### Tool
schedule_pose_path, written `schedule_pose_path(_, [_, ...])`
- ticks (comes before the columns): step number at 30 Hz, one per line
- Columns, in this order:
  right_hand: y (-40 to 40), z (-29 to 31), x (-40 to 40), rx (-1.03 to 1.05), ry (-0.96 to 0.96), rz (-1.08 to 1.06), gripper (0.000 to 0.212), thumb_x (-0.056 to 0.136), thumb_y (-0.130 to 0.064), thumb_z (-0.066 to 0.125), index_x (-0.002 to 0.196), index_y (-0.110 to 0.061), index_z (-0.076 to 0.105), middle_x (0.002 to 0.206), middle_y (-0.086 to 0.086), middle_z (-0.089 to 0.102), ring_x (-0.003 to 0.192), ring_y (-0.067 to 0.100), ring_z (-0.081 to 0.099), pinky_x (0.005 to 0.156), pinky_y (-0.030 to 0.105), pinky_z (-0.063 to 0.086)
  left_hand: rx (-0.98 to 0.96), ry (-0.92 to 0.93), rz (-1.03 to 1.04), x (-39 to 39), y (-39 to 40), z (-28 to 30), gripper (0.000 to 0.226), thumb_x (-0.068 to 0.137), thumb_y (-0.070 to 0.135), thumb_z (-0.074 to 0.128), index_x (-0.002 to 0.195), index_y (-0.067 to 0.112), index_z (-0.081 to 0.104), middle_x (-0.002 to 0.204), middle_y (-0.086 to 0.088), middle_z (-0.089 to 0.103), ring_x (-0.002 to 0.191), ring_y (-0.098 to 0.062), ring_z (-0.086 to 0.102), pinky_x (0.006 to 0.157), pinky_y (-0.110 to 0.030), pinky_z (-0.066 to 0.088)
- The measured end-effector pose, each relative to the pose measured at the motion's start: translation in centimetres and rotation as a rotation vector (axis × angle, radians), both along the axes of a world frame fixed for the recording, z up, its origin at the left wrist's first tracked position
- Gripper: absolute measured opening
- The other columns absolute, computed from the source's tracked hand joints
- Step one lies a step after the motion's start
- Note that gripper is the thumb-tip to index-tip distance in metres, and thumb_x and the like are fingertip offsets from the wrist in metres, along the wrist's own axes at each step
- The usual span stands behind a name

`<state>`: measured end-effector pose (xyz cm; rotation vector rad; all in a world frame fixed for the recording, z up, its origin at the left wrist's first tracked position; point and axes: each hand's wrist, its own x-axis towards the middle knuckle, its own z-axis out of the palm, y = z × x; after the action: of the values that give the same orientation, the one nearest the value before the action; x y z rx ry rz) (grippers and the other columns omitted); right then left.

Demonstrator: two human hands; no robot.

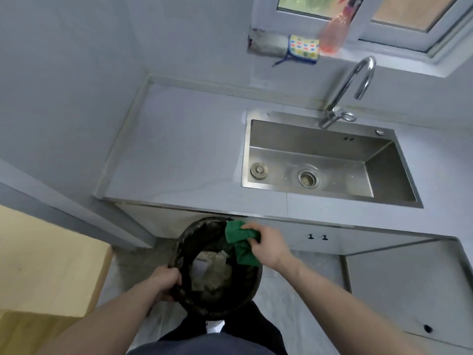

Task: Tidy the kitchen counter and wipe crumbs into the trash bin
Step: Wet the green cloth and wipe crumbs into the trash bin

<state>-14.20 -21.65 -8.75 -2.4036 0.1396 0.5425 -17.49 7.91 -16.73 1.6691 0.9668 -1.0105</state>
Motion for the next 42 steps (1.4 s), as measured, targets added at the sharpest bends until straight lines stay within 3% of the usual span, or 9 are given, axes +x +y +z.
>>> schedule_pose_path(9, [-12.3, 2.6, -2.6, 0.016, -0.225, -0.406, 0.041, 0.09, -0.007, 0.061, 0.125, -0.028, 0.069, 0.119, -0.002, 0.073, 0.109, 0.019, 0.067, 0.099, 0.034, 0.052, 0.016, 0.002, -0.117, 1.0, -5.8, 0.6, 0.021, 0.076, -0.011, 0.049, 0.087, 0.0, 0.064, 0.08, -0.021, 0.063, 0.067, -0.035, 0.064, 0.055, -0.039, 0.058])
schedule_pose_path(16, [-21.1, 2.5, 1.5, -0.024, -0.342, -0.47, 0.043, 0.091, -0.007, 0.058, 0.127, -0.028, 0.066, 0.122, -0.002, 0.071, 0.111, 0.022, 0.065, 0.095, 0.031, 0.05, 0.036, 0.059, -0.028, 0.3, -12.0, 0.9, 0.023, 0.079, -0.011, 0.049, 0.097, -0.001, 0.058, 0.09, -0.023, 0.063, 0.074, -0.039, 0.066, 0.051, -0.038, 0.057])
schedule_pose_path(20, [-25.7, 0.0, 4.4, -0.083, -0.257, -0.284, 0.046, 0.098, -0.02, 0.058, 0.144, -0.022, 0.054, 0.15, -0.001, 0.053, 0.138, 0.023, 0.048, 0.111, 0.032, 0.037, 0.069, 0.057, 0.037, -0.8, -15.6, 0.4, 0.019, 0.078, -0.01, 0.05, 0.093, 0.0, 0.057, 0.08, -0.022, 0.061, 0.062, -0.036, 0.067, 0.055, -0.045, 0.061])
schedule_pose_path(23, [-28.0, -2.6, 5.6, -0.192, -0.018, -0.045, 0.059, 0.103, -0.039, 0.05, 0.156, -0.018, 0.036, 0.165, 0.008, 0.029, 0.153, 0.028, 0.023, 0.124, 0.042, 0.022, 0.078, 0.073, 0.068, -2.1, -18.2, -0.1, 0.022, 0.076, -0.007, 0.051, 0.097, -0.001, 0.058, 0.093, -0.025, 0.061, 0.088, -0.045, 0.07, 0.083, -0.063, 0.059])
schedule_pose_path(26, [-29.0, -4.1, 5.8, -0.176, 0.026, -0.084, 0.061, 0.106, -0.039, 0.044, 0.16, -0.018, 0.027, 0.167, 0.013, 0.02, 0.155, 0.034, 0.016, 0.125, 0.046, 0.018, 0.049, 0.081, 0.116, -3.1, -20.4, 0.1, 0.029, 0.076, -0.007, 0.049, 0.102, -0.002, 0.06, 0.104, -0.027, 0.064, 0.105, -0.049, 0.068, 0.088, -0.065, 0.056])
schedule_pose_path(29, [-28.9, -5.1, 5.8, -0.191, 0.015, -0.08, 0.063, 0.104, -0.036, 0.047, 0.161, -0.02, 0.025, 0.168, 0.014, 0.016, 0.154, 0.037, 0.014, 0.125, 0.049, 0.019, 0.03, 0.086, 0.152, -3.7, -22.3, 0.1, 0.031, 0.076, -0.007, 0.049, 0.103, -0.002, 0.063, 0.109, -0.029, 0.067, 0.099, -0.045, 0.07, 0.081, -0.06, 0.06])
schedule_pose_path(34, [-26.4, -5.5, 5.4, -0.233, -0.038, 0.028, 0.056, 0.101, -0.02, 0.05, 0.156, -0.024, 0.038, 0.167, 0.01, 0.022, 0.153, 0.033, 0.02, 0.121, 0.052, 0.028, 0.007, 0.073, 0.18, -4.0, -24.2, 0.5, 0.031, 0.074, -0.008, 0.05, 0.101, -0.002, 0.066, 0.096, -0.027, 0.071, 0.091, -0.044, 0.072, 0.075, -0.055, 0.063])
schedule_pose_path(38, [-23.0, -5.4, 2.9, -0.19, -0.054, 0.21, 0.066, 0.09, -0.004, 0.05, 0.151, -0.03, 0.047, 0.166, 0.0, 0.029, 0.153, 0.026, 0.025, 0.123, 0.042, 0.028, -0.016, 0.063, 0.163, -3.8, -25.0, 0.2, 0.033, 0.074, -0.008, 0.048, 0.102, 0.0, 0.063, 0.09, -0.023, 0.067, 0.08, -0.04, 0.069, 0.068, -0.048, 0.063])
schedule_pose_path(42, [-21.7, -4.0, 0.7, -0.1, -0.046, 0.27, 0.064, 0.084, -0.005, 0.049, 0.138, -0.037, 0.059, 0.153, -0.011, 0.049, 0.14, 0.018, 0.046, 0.117, 0.034, 0.036, -0.026, 0.066, 0.118, -3.4, -25.3, 0.4, 0.026, 0.074, -0.009, 0.044, 0.093, -0.001, 0.06, 0.082, -0.02, 0.061, 0.072, -0.036, 0.063, 0.064, -0.044, 0.06])
